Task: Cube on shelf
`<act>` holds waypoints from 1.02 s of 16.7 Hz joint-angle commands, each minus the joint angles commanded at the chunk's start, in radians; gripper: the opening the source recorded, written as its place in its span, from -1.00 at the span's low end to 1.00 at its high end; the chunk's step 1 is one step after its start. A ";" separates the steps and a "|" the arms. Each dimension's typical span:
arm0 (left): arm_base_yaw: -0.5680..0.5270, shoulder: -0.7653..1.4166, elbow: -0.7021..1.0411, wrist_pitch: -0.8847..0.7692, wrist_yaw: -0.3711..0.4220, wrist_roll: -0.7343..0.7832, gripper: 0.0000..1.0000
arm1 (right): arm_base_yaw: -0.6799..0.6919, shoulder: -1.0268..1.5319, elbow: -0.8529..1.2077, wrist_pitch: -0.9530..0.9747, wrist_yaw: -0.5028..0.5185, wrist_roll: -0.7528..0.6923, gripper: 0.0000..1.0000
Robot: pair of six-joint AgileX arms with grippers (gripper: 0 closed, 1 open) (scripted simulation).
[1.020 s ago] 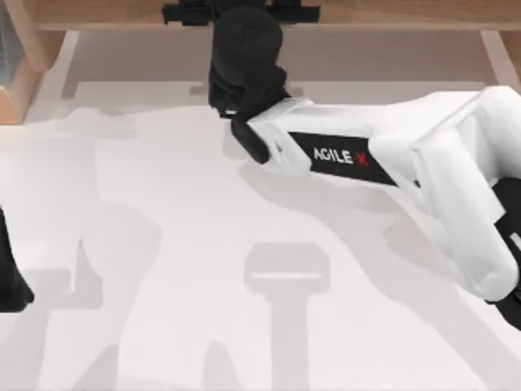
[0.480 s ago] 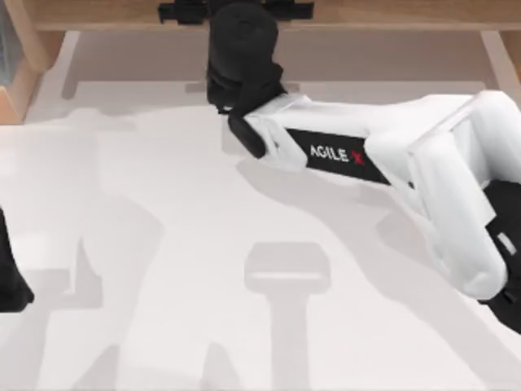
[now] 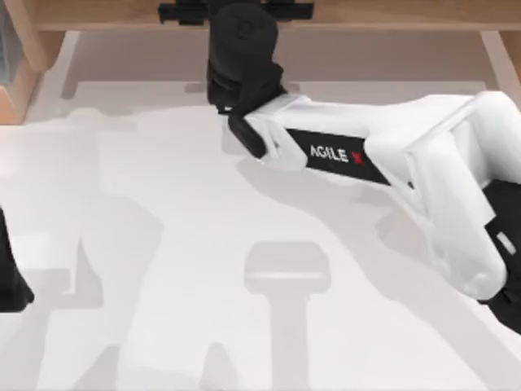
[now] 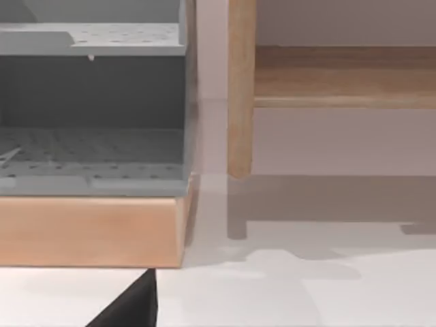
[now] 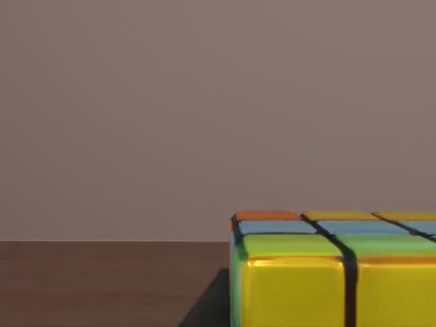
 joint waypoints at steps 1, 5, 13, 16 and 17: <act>0.000 0.000 0.000 0.000 0.000 0.000 1.00 | 0.000 0.000 0.000 0.000 0.000 0.000 0.66; 0.000 0.000 0.000 0.000 0.000 0.000 1.00 | 0.000 0.000 0.000 0.000 0.000 0.000 1.00; 0.000 0.000 0.000 0.000 0.000 0.000 1.00 | 0.004 0.000 0.000 0.000 0.000 0.000 1.00; 0.000 0.000 0.000 0.000 0.000 0.000 1.00 | -0.007 -0.022 -0.041 0.013 -0.051 -0.014 1.00; 0.000 0.000 0.000 0.000 0.000 0.000 1.00 | -0.017 -0.039 -0.071 0.023 -0.086 -0.024 1.00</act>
